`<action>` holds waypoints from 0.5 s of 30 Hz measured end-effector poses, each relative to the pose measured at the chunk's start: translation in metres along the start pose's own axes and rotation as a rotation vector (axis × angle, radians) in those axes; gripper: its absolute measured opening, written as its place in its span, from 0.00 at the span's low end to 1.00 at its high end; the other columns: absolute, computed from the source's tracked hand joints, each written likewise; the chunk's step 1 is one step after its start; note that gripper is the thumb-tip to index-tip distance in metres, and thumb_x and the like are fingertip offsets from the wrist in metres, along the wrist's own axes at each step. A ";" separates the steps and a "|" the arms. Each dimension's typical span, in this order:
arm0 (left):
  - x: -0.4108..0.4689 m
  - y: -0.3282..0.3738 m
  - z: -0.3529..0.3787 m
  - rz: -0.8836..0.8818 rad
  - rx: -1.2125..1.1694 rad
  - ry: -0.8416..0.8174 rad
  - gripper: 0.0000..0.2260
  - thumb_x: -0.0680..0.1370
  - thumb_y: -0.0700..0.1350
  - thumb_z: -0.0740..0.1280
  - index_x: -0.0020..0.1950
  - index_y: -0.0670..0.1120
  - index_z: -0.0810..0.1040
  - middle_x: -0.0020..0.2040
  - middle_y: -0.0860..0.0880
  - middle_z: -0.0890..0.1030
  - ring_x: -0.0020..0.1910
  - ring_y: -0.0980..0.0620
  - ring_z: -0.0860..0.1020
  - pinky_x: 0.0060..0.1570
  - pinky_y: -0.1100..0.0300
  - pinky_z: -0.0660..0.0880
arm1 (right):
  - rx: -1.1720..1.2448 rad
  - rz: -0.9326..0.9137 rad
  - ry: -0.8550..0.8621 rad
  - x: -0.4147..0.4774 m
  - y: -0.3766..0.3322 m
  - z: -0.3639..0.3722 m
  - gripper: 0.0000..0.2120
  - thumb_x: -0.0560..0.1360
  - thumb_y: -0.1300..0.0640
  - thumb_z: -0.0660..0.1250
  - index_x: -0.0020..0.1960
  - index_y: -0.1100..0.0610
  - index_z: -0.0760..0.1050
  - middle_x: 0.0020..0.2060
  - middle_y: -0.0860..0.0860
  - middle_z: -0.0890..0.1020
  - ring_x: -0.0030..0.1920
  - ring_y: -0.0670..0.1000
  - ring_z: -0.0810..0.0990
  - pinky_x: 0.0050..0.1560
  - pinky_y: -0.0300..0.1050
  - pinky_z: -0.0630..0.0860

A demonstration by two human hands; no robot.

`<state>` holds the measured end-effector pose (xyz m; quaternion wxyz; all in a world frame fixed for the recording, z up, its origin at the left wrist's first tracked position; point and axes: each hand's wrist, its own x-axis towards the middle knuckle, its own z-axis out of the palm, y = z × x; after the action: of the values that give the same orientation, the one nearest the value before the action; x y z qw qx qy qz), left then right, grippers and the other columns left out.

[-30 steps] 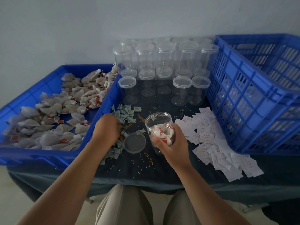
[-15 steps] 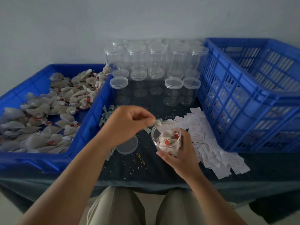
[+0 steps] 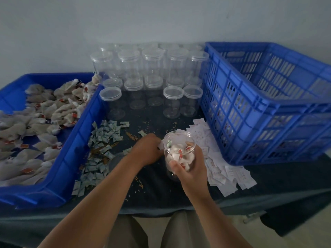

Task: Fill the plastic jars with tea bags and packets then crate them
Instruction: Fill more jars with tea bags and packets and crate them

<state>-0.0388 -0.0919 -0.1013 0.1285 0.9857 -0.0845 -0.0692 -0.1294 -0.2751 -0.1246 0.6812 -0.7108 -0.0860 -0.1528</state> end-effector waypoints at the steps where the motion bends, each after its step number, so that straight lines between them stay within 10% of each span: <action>1: 0.006 0.000 0.005 0.008 0.051 0.017 0.09 0.80 0.48 0.64 0.49 0.47 0.83 0.52 0.46 0.83 0.50 0.48 0.79 0.49 0.57 0.76 | -0.011 0.010 -0.001 0.001 0.000 0.000 0.25 0.70 0.44 0.77 0.64 0.46 0.76 0.56 0.39 0.84 0.56 0.42 0.84 0.53 0.31 0.78; 8: 0.010 -0.001 0.009 -0.158 -0.167 0.152 0.07 0.78 0.49 0.69 0.43 0.57 0.72 0.43 0.57 0.80 0.40 0.55 0.76 0.40 0.58 0.71 | -0.095 0.030 -0.034 0.002 0.007 0.000 0.30 0.69 0.38 0.79 0.66 0.49 0.76 0.56 0.46 0.85 0.57 0.49 0.85 0.57 0.53 0.84; 15: -0.032 0.003 -0.056 -0.198 -0.614 0.436 0.01 0.80 0.53 0.72 0.50 0.58 0.83 0.38 0.58 0.86 0.28 0.63 0.77 0.27 0.65 0.72 | -0.068 0.010 -0.052 0.003 0.007 0.001 0.28 0.71 0.34 0.79 0.64 0.45 0.75 0.53 0.46 0.85 0.53 0.51 0.86 0.52 0.45 0.84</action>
<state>-0.0611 -0.0750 -0.0432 0.4252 0.8963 0.0648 0.1078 -0.1247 -0.2747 -0.1299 0.6551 -0.7375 -0.0952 -0.1337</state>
